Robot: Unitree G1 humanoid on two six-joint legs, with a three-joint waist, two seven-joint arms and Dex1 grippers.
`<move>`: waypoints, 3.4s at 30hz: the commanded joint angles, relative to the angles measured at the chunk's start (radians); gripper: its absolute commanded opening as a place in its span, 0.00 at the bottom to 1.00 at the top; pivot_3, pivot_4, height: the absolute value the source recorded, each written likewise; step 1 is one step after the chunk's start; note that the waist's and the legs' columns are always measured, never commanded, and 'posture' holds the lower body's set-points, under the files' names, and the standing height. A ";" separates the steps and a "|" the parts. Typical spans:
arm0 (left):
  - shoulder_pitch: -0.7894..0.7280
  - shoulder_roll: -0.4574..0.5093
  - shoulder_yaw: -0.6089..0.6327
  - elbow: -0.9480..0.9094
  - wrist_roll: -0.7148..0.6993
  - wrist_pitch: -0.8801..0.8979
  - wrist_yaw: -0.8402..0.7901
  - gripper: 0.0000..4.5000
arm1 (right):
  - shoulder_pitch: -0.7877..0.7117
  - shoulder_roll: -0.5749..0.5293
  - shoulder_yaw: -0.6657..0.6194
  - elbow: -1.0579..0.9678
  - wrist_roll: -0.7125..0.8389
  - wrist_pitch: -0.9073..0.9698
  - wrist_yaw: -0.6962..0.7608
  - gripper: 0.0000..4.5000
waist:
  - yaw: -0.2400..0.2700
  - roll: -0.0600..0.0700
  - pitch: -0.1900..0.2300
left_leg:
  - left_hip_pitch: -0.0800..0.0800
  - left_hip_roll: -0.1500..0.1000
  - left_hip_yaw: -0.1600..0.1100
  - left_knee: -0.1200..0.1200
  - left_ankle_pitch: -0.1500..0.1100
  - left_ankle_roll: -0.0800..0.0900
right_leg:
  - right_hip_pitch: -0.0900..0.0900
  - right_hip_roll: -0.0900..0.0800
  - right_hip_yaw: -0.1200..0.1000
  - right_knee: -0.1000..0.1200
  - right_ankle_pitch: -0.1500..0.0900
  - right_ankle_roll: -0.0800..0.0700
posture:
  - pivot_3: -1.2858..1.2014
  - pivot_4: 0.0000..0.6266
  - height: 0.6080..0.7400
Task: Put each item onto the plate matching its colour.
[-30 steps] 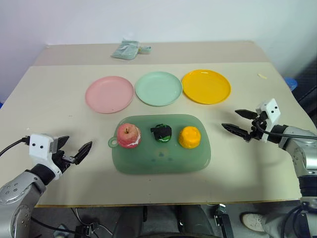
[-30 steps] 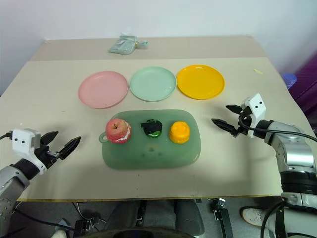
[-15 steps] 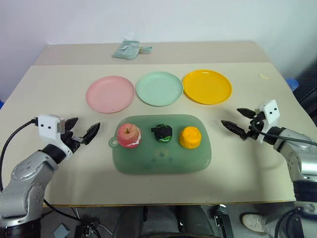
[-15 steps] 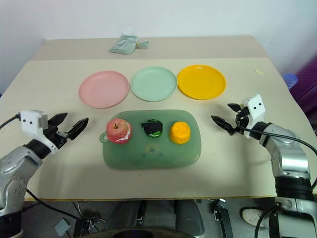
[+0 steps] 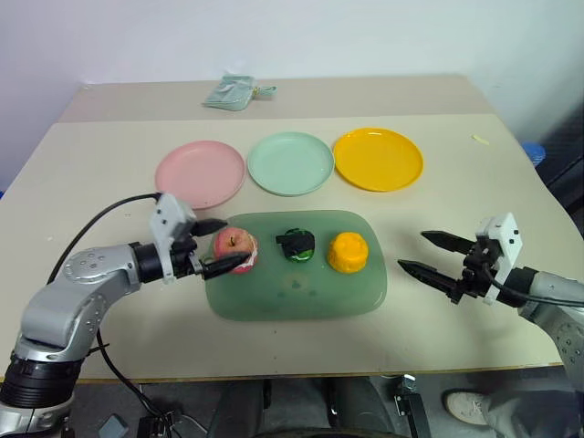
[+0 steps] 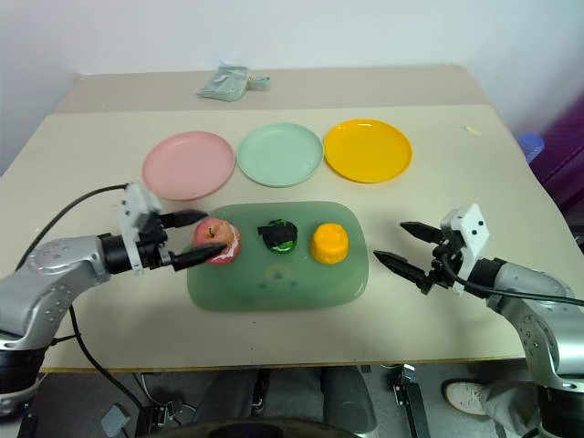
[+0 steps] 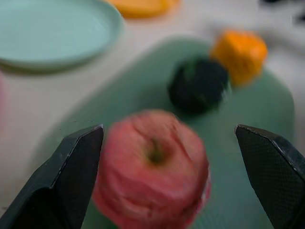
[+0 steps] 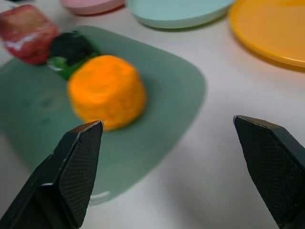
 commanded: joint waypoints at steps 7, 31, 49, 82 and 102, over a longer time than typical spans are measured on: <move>-0.087 -0.083 0.078 0.090 -0.015 -0.026 0.041 0.75 | -0.007 0.025 0.017 -0.078 0.025 0.009 -0.044 1.00 | 0.001 -0.001 0.001 | 0.000 0.000 -0.001 0.000 0.000 0.000 | 0.000 0.000 0.000 0.000 0.000 0.000 | 0.52 0.24 1.00; -0.485 -0.222 0.189 0.597 0.258 -0.204 0.461 0.99 | -0.367 0.169 0.402 -0.106 -0.132 0.067 -0.259 1.00 | -0.006 -0.003 0.002 | -0.004 -0.007 -0.003 0.002 0.001 -0.002 | -0.005 -0.002 -0.002 0.003 0.000 0.001 | 0.52 0.24 1.00; 0.167 -0.046 0.149 -0.094 0.030 -0.097 0.013 1.00 | -0.585 0.272 0.655 0.060 -0.286 0.238 -0.275 0.81 | -0.002 -0.004 0.001 | -0.003 -0.002 -0.003 0.001 0.001 -0.001 | -0.005 -0.003 -0.001 0.003 0.000 0.000 | 0.52 0.24 1.00; 0.230 -0.074 0.149 -0.125 0.016 -0.108 0.053 1.00 | -0.752 0.250 0.769 0.225 -0.436 0.166 -0.072 0.87 | -0.003 -0.003 0.001 | -0.003 -0.002 -0.003 0.000 0.001 -0.001 | -0.005 -0.002 -0.001 0.003 0.000 0.000 | 0.52 0.24 1.00; 0.263 -0.119 0.162 -0.167 -0.008 -0.093 0.109 1.00 | -1.276 0.617 0.452 1.265 -0.540 -0.351 -0.428 0.81 | -0.010 -0.002 0.002 | -0.005 -0.006 -0.001 -0.002 0.002 -0.004 | -0.009 -0.002 0.000 0.003 0.000 0.000 | 0.52 0.24 1.00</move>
